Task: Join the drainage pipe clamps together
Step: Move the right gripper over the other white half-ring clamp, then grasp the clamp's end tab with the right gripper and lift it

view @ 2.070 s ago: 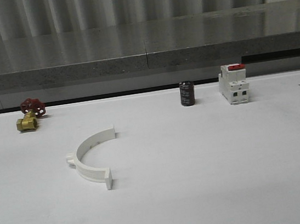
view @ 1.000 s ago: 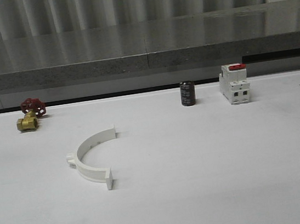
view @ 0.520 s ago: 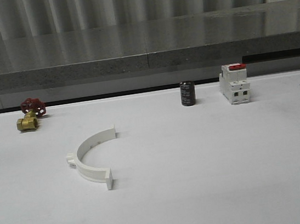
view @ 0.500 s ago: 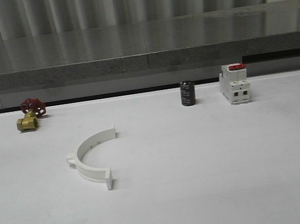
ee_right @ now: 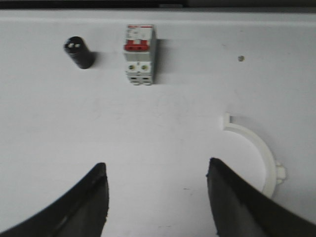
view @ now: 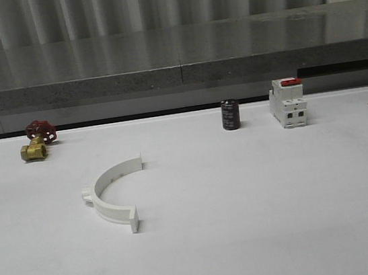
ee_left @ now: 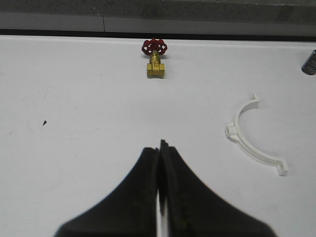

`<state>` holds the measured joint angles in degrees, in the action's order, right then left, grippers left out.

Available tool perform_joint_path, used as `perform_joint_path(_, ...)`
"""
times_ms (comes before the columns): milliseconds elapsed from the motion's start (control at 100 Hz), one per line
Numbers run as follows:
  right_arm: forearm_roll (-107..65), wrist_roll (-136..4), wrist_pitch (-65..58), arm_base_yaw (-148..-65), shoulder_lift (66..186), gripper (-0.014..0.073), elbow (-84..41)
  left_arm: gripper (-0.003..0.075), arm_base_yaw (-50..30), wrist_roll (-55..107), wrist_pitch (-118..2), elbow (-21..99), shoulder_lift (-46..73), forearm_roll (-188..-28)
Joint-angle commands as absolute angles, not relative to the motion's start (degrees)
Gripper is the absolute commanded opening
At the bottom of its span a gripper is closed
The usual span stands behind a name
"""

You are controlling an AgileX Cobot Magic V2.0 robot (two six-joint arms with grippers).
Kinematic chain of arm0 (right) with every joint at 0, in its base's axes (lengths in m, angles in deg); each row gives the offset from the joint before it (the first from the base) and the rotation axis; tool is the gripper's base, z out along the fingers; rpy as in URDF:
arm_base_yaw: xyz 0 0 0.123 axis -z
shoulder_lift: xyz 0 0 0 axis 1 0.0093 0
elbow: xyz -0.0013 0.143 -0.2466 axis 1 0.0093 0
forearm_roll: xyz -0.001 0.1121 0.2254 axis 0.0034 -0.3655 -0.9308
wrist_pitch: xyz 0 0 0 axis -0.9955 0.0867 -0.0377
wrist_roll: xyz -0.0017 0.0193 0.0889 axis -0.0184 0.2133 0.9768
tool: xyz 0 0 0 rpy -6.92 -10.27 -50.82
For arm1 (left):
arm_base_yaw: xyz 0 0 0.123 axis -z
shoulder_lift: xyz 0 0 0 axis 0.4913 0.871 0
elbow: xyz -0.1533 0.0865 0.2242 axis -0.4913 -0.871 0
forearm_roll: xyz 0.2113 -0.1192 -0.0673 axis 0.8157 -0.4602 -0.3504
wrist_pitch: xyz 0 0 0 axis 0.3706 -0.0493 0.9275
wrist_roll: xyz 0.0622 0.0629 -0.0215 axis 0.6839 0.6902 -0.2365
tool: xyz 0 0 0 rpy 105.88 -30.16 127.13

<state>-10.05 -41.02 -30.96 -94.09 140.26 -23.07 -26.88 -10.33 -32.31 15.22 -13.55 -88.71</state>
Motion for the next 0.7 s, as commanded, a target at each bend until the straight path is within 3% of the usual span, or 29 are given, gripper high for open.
perform_joint_path(0, -9.4, -43.8, -29.4, -90.1, 141.6, 0.0451, -26.4, -0.0021, -27.0, -10.3, -36.1, 16.7, -13.4, -89.6)
perform_joint_path(380, -10.3, -51.0, -30.0, -76.2, 155.2, 0.0451, -27.1, -0.0021, -27.0, -10.3, -36.1, 16.7, -13.4, -89.6)
perform_joint_path(690, -10.7, -55.5, -25.4, -75.2, 164.5, 0.0451, -27.1, -0.0021, -27.0, -10.3, -36.1, 16.7, -13.4, -89.6)
